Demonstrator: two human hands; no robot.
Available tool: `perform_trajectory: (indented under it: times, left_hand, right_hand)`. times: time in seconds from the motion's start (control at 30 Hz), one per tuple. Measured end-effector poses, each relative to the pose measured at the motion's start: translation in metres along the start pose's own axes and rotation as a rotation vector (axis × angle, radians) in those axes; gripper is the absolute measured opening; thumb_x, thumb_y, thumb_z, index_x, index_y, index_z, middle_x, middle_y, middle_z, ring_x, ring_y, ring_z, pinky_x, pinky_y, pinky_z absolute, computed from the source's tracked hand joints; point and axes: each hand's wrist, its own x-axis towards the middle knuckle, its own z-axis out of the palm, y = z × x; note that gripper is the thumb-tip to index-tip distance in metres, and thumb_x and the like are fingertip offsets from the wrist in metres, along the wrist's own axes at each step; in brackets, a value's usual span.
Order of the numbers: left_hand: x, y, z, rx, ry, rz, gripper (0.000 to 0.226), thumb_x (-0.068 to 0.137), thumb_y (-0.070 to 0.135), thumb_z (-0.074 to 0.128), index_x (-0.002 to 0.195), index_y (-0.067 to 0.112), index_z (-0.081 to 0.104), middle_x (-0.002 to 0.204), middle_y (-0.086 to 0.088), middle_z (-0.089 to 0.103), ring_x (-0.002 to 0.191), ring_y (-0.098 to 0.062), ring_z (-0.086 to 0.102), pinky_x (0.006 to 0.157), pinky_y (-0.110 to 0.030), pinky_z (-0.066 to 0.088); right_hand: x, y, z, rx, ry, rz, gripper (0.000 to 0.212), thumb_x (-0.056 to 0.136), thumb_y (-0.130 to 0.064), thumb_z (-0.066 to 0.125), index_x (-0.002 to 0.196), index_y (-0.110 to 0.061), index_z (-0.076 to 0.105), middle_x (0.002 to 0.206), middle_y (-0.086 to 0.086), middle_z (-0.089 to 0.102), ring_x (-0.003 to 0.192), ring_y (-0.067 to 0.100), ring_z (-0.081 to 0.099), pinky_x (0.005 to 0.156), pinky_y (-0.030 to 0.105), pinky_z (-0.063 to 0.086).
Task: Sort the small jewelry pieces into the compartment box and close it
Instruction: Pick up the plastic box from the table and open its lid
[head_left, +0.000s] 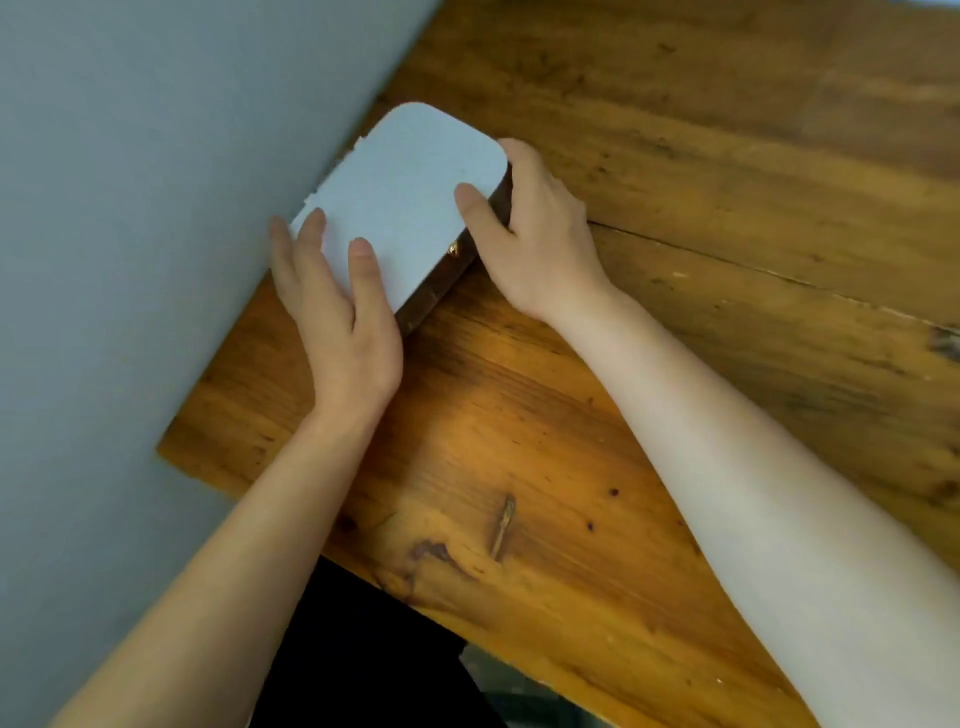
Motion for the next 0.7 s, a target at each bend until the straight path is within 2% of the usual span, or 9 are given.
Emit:
perform_trajectory:
  times: [0.1,0.17,0.23,0.33,0.43,0.5,0.63,0.7]
  left_hand:
    - [-0.024,0.009,-0.008,-0.061,-0.084,0.088,0.054,0.104,0.043,0.033,0.149,0.015,0.033,0.164,-0.014,0.012,0.152,-0.022,0.007,0.122,-0.039,0.01]
    - [-0.045,0.016,-0.019,-0.079,-0.153,0.141,0.054,0.104,0.042,0.032,0.149,0.012,0.033,0.164,-0.015,0.011,0.152,-0.026,0.006,0.122,-0.047,0.011]
    - [-0.067,0.023,-0.034,-0.105,-0.236,0.168,0.054,0.105,0.04,0.031,0.15,0.01,0.032,0.164,-0.016,0.011,0.152,-0.027,0.004,0.122,-0.05,0.011]
    - [-0.099,0.022,-0.051,-0.139,-0.344,0.222,0.053,0.105,0.039,0.031,0.15,0.009,0.033,0.164,-0.015,0.013,0.152,-0.027,0.002,0.122,-0.051,0.01]
    - [-0.115,0.016,-0.06,-0.161,-0.413,0.263,0.052,0.105,0.037,0.032,0.148,0.009,0.035,0.163,-0.017,0.015,0.152,-0.027,0.004,0.122,-0.05,0.009]
    - [-0.123,0.01,-0.065,-0.147,-0.447,0.277,0.053,0.105,0.041,0.031,0.148,0.009,0.037,0.163,-0.017,0.016,0.152,-0.027,0.006,0.122,-0.051,0.01]
    - [-0.128,0.003,-0.067,-0.125,-0.521,0.311,0.069,0.095,0.064,0.029,0.144,0.017,0.042,0.165,-0.011,0.013,0.152,-0.025,0.004,0.122,-0.051,0.012]
    - [-0.126,0.0,-0.067,-0.095,-0.545,0.297,0.074,0.088,0.074,0.036,0.143,0.025,0.042,0.166,-0.006,0.011,0.152,-0.022,0.003,0.121,-0.049,0.013]
  right_hand:
    - [-0.044,0.002,-0.02,0.005,0.091,0.03,0.057,0.1,-0.046,0.047,0.144,-0.012,0.04,0.137,0.002,0.057,0.121,0.019,0.055,0.096,0.036,0.049]
    - [-0.079,-0.002,-0.031,-0.017,0.159,0.068,0.059,0.099,-0.049,0.047,0.145,-0.012,0.04,0.138,0.003,0.056,0.121,0.019,0.054,0.094,0.034,0.05]
    - [-0.118,-0.008,-0.039,-0.017,0.233,0.126,0.058,0.098,-0.049,0.047,0.143,-0.013,0.042,0.135,0.002,0.057,0.116,0.016,0.053,0.088,0.029,0.047]
    - [-0.174,-0.012,-0.045,-0.03,0.309,0.184,0.054,0.097,-0.048,0.049,0.139,-0.015,0.044,0.119,-0.004,0.057,0.105,0.012,0.05,0.073,0.016,0.036]
    - [-0.213,-0.013,-0.046,-0.049,0.324,0.231,0.057,0.097,-0.053,0.046,0.142,-0.018,0.042,0.13,-0.001,0.057,0.109,0.009,0.047,0.082,0.022,0.036]
    - [-0.231,-0.012,-0.043,-0.067,0.338,0.273,0.059,0.096,-0.055,0.045,0.143,-0.019,0.04,0.138,0.0,0.055,0.119,0.016,0.049,0.088,0.027,0.034]
    - [-0.251,-0.007,-0.038,-0.076,0.328,0.322,0.062,0.097,-0.055,0.044,0.147,-0.019,0.036,0.147,0.003,0.049,0.132,0.025,0.046,0.097,0.032,0.037]
    - [-0.252,-0.004,-0.036,-0.079,0.316,0.324,0.061,0.099,-0.053,0.044,0.148,-0.019,0.035,0.148,0.004,0.049,0.133,0.025,0.045,0.097,0.031,0.036]
